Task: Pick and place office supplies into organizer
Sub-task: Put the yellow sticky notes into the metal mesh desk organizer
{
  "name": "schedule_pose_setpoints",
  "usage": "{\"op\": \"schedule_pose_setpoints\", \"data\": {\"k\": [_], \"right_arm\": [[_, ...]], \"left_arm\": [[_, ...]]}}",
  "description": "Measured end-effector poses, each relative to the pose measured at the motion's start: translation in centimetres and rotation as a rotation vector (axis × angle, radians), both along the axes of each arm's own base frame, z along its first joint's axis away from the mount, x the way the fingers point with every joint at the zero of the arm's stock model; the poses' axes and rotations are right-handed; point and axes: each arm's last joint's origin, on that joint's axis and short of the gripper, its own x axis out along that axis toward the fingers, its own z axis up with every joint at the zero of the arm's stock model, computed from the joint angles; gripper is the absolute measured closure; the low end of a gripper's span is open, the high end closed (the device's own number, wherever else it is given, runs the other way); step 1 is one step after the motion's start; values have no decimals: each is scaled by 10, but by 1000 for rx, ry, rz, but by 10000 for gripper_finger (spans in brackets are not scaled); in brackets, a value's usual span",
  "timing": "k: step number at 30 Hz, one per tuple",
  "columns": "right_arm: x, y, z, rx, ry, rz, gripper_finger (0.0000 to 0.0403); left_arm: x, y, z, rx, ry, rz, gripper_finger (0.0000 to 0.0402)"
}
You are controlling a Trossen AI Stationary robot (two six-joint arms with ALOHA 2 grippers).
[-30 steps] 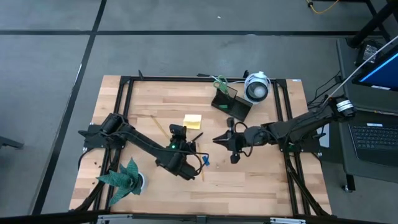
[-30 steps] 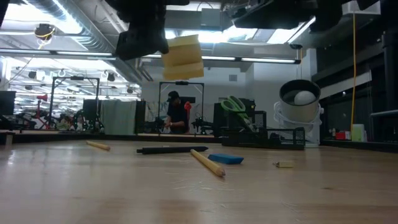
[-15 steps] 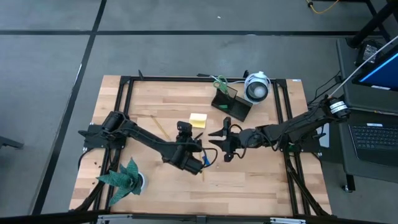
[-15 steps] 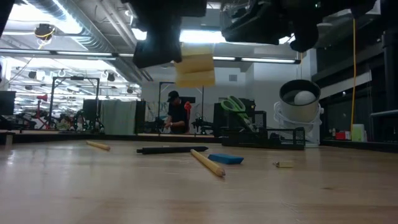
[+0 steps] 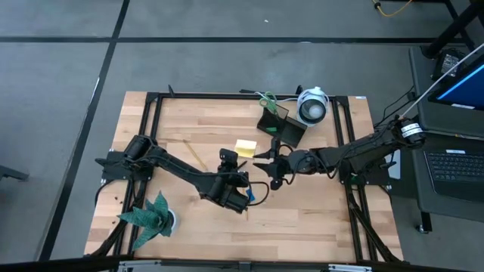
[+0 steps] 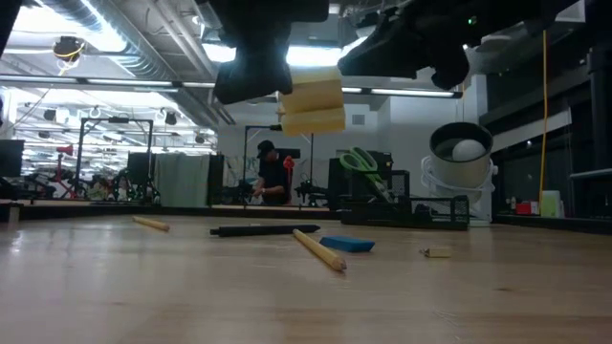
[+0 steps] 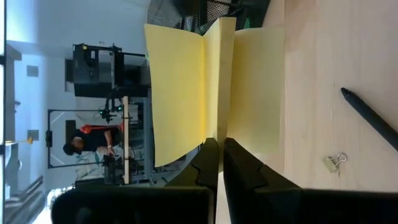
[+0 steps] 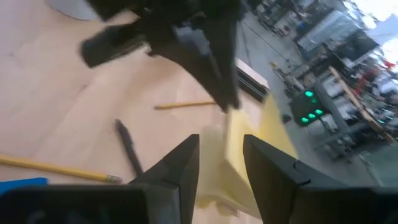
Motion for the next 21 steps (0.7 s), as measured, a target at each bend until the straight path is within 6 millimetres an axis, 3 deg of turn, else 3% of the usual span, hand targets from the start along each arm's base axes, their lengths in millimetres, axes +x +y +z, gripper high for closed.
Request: {"op": "schedule_pose_setpoints", "data": {"k": [5, 14, 21], "right_arm": [[1, 0, -3, 2, 12, 7, 274], [12, -11, -24, -27, 72, -60, 274], [14, -12, -21, -31, 28, -61, 274]], "left_arm": [[0, 0, 0, 8, -3, 0, 398], [2, -1, 0, 8, -4, -11, 398], [3, -1, 0, 5, -13, -11, 398]]}}
